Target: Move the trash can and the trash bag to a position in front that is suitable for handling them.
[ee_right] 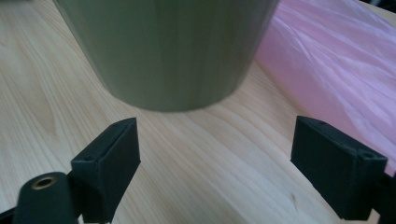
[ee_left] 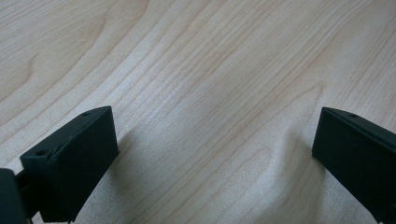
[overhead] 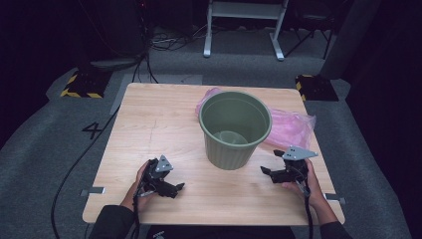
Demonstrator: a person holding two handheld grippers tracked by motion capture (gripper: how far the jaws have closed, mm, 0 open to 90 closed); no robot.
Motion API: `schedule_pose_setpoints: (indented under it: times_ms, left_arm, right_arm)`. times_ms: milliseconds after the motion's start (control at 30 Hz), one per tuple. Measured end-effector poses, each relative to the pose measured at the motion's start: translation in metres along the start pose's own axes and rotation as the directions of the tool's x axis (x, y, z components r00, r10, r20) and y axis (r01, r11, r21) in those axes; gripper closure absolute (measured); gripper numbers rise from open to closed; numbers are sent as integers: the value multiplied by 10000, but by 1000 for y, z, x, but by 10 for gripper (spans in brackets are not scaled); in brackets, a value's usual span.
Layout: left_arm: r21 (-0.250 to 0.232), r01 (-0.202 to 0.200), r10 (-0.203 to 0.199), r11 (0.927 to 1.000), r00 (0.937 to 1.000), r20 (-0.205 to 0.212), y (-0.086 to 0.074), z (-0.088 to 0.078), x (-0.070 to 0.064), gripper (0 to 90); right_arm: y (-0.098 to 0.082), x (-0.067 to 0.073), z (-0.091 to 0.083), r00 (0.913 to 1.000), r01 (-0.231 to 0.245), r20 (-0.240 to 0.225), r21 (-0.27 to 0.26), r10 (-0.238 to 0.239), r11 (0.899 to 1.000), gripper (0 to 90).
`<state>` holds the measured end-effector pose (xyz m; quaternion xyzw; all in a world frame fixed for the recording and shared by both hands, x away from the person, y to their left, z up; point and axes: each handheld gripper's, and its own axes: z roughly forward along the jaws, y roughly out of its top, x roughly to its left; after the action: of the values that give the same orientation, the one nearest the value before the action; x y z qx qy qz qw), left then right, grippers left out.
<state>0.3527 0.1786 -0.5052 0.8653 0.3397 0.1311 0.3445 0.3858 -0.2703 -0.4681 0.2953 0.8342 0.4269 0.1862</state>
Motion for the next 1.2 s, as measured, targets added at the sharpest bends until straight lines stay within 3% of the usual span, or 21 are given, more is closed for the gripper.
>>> schedule_pose_setpoints:
  times_ms: [200, 333, 433, 667, 867, 1200]
  left_arm:
    - [2, 6, -6, 10000, 10000, 19, 0, 0, 0, 0]
    - [-13, 8, -8, 10000, 10000, 16, 0, 0, 0, 0]
    - [-13, 9, -9, 10000, 10000, 16, 0, 0, 0, 0]
    - [-11, 8, -8, 10000, 10000, 15, 0, 0, 0, 0]
    - [-12, 7, -7, 10000, 10000, 15, 0, 0, 0, 0]
    - [-14, 8, -8, 10000, 10000, 16, 0, 0, 0, 0]
  right_arm:
    - [13, 0, 11, 9993, 69, -376, 85, -66, 9999, 154]
    - [18, 7, 19, 9958, 563, -729, -9, -562, 9984, 156]
    - [21, 8, 25, 9935, 477, -1037, 123, -461, 9988, 156]
    - [28, 10, 31, 9901, 553, -1290, -60, -556, 9985, 156]
    - [31, 16, 34, 9939, 686, -869, 51, -679, 9976, 148]
    - [32, 17, 37, 9932, 688, -937, -96, -694, 9976, 148]
